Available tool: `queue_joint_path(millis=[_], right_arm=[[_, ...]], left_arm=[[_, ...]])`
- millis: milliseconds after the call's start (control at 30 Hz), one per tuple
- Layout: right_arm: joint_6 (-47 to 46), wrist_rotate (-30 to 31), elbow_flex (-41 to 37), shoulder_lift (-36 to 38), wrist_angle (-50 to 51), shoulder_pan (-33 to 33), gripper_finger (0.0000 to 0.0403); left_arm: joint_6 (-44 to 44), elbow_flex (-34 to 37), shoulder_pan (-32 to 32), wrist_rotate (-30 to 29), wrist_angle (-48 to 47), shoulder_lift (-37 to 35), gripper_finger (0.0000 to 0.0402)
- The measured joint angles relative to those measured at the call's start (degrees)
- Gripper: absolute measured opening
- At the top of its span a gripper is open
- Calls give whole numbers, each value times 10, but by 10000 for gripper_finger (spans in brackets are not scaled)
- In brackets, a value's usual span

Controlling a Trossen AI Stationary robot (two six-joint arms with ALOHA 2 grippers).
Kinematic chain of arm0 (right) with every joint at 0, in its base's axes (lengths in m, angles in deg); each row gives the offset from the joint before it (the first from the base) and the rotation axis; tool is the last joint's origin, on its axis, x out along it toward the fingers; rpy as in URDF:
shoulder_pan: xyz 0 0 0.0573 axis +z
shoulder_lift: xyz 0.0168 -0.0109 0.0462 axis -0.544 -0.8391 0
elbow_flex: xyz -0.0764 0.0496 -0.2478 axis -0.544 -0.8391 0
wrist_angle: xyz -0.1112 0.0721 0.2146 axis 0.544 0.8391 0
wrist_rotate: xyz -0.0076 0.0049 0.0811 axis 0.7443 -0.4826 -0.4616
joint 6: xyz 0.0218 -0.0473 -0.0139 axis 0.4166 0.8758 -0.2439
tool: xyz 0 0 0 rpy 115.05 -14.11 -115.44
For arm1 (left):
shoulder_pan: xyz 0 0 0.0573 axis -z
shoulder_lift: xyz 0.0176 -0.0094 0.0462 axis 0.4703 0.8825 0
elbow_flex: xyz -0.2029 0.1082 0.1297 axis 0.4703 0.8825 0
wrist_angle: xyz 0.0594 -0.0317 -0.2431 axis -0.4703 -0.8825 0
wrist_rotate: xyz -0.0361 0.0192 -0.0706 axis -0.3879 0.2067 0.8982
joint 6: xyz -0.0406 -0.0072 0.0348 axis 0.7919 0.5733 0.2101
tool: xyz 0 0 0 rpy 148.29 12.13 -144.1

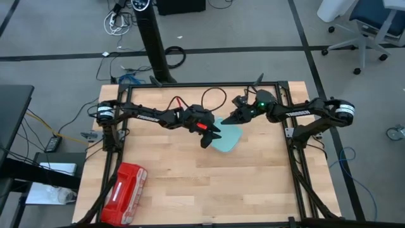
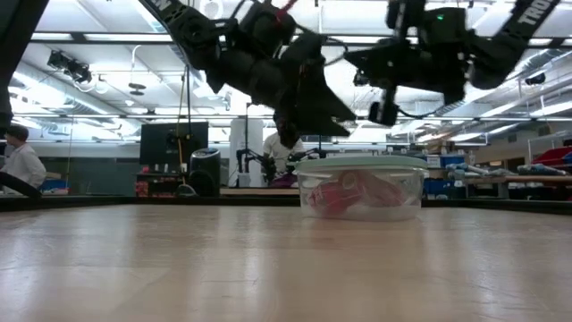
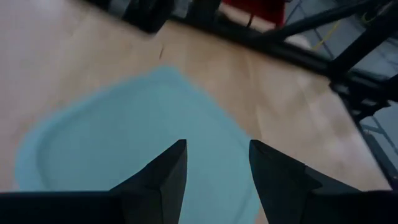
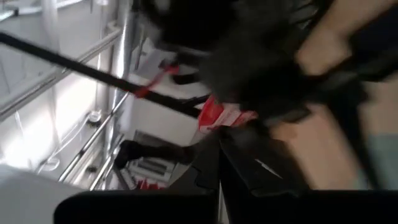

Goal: Roll bandage
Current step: Close the green tupperware

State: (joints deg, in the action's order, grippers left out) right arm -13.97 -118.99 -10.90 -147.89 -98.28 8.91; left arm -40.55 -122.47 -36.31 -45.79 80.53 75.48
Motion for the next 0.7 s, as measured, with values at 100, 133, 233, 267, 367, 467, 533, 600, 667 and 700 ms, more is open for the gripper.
queue_joint_path(millis=[100, 133, 233, 267, 367, 467, 533, 600, 667, 700], right_arm=[[-12, -7, 43, -34, 8, 18, 9], [-20, -15, 58, -48, 8, 20, 8], [-46, -48, 93, -87, 5, 20, 6], [-55, -57, 100, -101, 5, 22, 5], [-77, -97, 114, -140, 2, 29, 5], [-91, -159, 120, -181, -19, 28, 6], [-96, -203, 123, -205, -40, 20, 6], [-104, -224, 129, -227, -58, 12, 5], [-110, -229, 137, -246, -57, -1, 4], [-111, -229, 142, -254, -57, -9, 4]], left_arm=[[7, 0, 0, -1, -14, 14, 177], [7, 0, 1, -3, -14, 19, 177], [-11, 0, 2, -10, -30, 23, 177], [-25, 0, 2, -15, -39, 23, 177], [-75, 0, 4, -40, -70, 24, 177], [-106, 0, 5, -61, -86, 23, 177], [-126, 0, 5, -72, -94, 23, 177], [-127, 0, 5, -75, -96, 23, 177], [-127, 1, 5, -72, -95, 23, 177], [-126, 1, 5, -69, -95, 23, 177]])
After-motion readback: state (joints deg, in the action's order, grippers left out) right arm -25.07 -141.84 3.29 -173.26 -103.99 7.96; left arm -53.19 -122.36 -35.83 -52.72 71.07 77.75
